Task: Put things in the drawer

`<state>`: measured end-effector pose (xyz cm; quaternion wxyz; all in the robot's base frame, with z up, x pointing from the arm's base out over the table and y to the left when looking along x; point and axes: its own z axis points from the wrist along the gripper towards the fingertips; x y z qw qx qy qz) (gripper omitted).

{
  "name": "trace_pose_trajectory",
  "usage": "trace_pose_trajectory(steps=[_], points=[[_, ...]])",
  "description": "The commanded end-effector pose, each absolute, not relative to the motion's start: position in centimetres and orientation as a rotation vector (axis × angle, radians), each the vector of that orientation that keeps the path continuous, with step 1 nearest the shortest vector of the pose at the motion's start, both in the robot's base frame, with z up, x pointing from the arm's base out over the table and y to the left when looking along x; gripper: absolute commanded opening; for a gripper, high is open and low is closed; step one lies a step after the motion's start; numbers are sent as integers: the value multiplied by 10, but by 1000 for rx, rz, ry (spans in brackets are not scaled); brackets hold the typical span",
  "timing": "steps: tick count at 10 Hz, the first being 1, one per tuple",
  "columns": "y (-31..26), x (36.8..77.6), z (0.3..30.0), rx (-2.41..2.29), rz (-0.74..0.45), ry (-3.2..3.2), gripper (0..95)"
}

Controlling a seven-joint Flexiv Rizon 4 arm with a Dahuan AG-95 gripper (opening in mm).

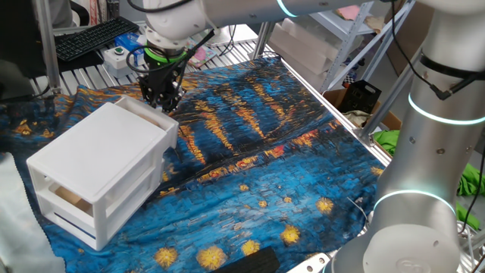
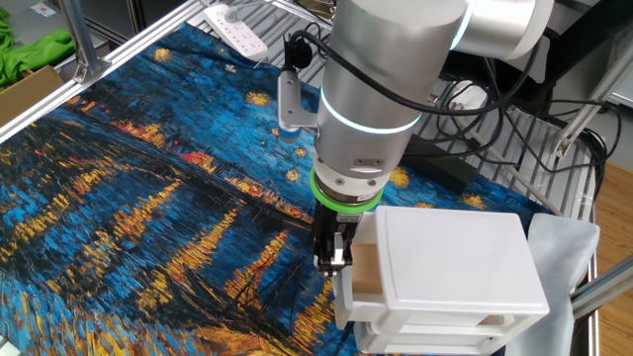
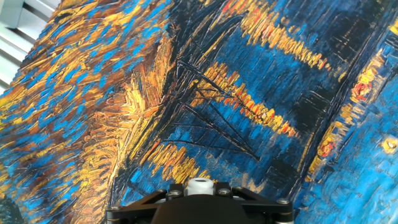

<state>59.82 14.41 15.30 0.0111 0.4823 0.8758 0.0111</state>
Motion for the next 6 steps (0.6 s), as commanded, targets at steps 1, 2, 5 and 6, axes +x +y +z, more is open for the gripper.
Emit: trace_pose_trajectory(steps=[1,2,5,6], points=[[145,598,154,1512,35,2732,0],[146,597,154,1518,37,2729,0],[147,596,155,1526,74,2710,0],[148,595,154,1521,70,2705,0]])
